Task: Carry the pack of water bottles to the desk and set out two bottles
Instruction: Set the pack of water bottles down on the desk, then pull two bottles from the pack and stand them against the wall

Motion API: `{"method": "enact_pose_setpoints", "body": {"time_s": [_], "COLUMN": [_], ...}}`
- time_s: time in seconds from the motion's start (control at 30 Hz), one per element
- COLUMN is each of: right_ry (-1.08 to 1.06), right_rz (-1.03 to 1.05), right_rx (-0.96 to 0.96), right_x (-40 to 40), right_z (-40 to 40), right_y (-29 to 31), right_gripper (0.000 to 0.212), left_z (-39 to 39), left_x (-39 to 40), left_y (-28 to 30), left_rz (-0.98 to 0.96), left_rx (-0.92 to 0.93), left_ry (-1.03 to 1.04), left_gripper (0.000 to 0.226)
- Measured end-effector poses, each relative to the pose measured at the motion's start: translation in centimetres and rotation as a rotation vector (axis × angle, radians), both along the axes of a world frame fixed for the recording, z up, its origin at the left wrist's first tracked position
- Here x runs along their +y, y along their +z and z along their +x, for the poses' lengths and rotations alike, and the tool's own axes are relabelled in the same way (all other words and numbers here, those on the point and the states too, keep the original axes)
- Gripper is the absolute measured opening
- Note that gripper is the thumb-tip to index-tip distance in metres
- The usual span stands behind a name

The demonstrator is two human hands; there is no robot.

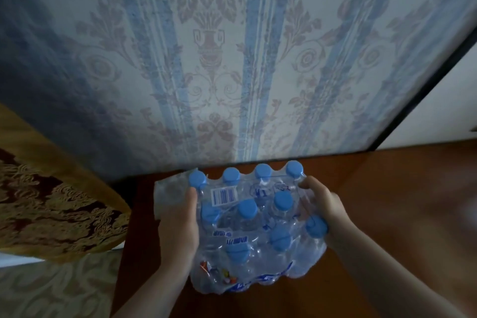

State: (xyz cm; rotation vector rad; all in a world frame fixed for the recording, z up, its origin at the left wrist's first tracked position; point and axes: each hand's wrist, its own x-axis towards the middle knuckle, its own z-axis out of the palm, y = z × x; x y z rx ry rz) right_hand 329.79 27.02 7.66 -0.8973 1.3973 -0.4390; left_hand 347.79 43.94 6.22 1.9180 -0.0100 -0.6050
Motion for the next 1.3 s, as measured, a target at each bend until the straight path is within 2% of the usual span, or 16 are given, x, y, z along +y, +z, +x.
{"method": "enact_pose_setpoints", "body": {"time_s": [0.1, 0.17, 0.3, 0.37, 0.43, 0.5, 0.57, 0.6, 0.67, 0.77, 0.87, 1.03, 1.2, 1.3], "right_ry": [0.017, 0.054, 0.277, 0.397, 0.412, 0.401, 0.580, 0.726, 1.009, 1.142, 1.153, 1.290, 1.463, 1.573], "right_rz": [-0.028, -0.055, -0.201, -0.387, -0.726, -1.021, -1.126, -1.126, -1.153, -1.228, -1.245, -1.184, -1.151, -1.320], "right_rx": [0.038, 0.056, 0.192, 0.295, 0.401, 0.311, 0.223, 0.246, 0.440, 0.669, 0.698, 0.645, 0.617, 0.690], "right_x": [-0.1, -0.1, 0.3, 0.2, 0.2, 0.4, 0.9, 1.2, 1.8, 2.3, 2.2, 0.9, -0.2, -0.4], "right_z": [-0.2, -0.3, -2.1, -3.3, -3.9, -3.5, -2.0, -1.1, 0.4, 0.8, 0.4, 0.8, 1.1, 1.8], "right_y": [-0.3, -0.3, -0.2, 0.2, 1.4, 3.3, 5.2, 5.9, 6.7, 6.0, 4.7, 4.5, 5.0, 5.3], "right_gripper": [0.060, 0.060, 0.057, 0.056, 0.047, 0.025, 0.016, 0.016, 0.023, 0.034, 0.042, 0.042, 0.048, 0.056], "left_z": [0.0, 0.2, 0.6, 0.7, 0.6, -0.2, -1.7, -2.6, -3.9, -4.5, -4.6, -4.5, -3.9, -3.6], "left_x": [0.3, 0.4, 2.3, 3.3, 3.5, 2.7, 1.1, 0.1, -1.9, -3.5, -3.4, -3.3, -2.8, -3.3], "left_y": [0.6, 0.8, 1.9, 2.7, 3.9, 5.7, 7.5, 8.0, 7.8, 6.1, 4.6, 4.6, 4.7, 5.0], "left_rz": [0.012, 0.089, 0.242, 0.322, 0.369, 0.291, 0.187, 0.161, 0.188, 0.257, 0.205, 0.180, 0.329, 0.403], "left_rx": [-0.046, -0.086, -0.030, -0.190, -0.468, -0.792, -0.956, -0.953, -0.864, -0.787, -0.896, -0.982, -1.045, -1.042], "left_ry": [-0.058, -0.132, -0.269, -0.353, -0.324, -0.273, -0.391, -0.481, -0.621, -0.661, -0.607, -0.666, -0.889, -0.951], "left_gripper": [0.054, 0.053, 0.067, 0.055, 0.041, 0.027, 0.014, 0.010, 0.013, 0.023, 0.026, 0.026, 0.037, 0.039]}}
